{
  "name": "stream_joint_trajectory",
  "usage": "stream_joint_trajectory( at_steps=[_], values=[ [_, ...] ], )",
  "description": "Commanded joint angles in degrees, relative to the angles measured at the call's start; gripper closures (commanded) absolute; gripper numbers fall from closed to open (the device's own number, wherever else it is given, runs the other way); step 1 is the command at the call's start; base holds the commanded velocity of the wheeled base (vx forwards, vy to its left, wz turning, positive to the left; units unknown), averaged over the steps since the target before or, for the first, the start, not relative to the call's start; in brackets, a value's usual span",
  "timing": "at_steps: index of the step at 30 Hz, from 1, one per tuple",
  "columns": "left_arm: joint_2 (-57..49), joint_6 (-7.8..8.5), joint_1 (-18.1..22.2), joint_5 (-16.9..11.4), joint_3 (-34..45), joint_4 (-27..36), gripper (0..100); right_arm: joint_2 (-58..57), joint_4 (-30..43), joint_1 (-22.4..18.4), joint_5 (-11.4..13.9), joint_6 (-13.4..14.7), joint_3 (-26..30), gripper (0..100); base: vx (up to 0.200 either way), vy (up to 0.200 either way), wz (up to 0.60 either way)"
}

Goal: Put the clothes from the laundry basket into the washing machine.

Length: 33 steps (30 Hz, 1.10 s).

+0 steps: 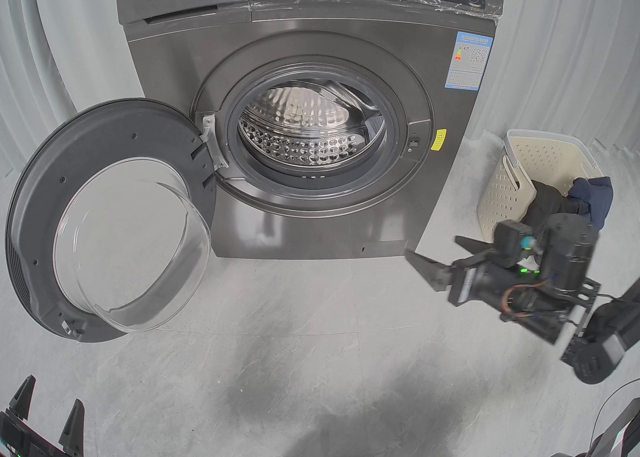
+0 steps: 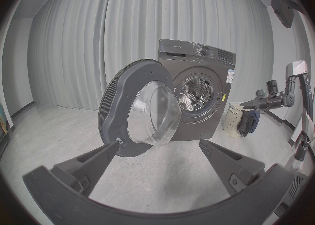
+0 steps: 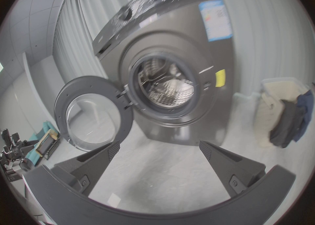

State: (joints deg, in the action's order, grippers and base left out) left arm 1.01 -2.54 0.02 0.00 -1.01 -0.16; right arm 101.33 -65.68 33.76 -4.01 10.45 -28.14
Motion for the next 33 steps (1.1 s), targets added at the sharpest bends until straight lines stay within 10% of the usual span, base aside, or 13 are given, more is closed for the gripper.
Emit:
stream_joint_trajectory(
  at_steps=[1,6,18,33],
  values=[
    [-0.75,-0.01,-0.02,0.0,0.92,-0.02,0,-33.56,-6.65,-21.45,5.24,-7.28,26.38,0,0.0,0.0,0.0],
    [-0.75,-0.01,-0.02,0.0,0.92,-0.11,0,-45.43,0.12,-25.67,5.07,-8.87,28.14,0,0.0,0.0,0.0],
    [-0.75,-0.01,-0.02,0.0,0.92,-0.02,0,-90.52,47.67,-30.68,5.86,-11.59,28.05,0,0.0,0.0,0.0],
    [-0.75,-0.01,-0.02,-0.09,0.92,-0.02,0,-101.33,60.32,-33.58,6.91,-11.33,28.14,0,0.0,0.0,0.0]
  ],
)
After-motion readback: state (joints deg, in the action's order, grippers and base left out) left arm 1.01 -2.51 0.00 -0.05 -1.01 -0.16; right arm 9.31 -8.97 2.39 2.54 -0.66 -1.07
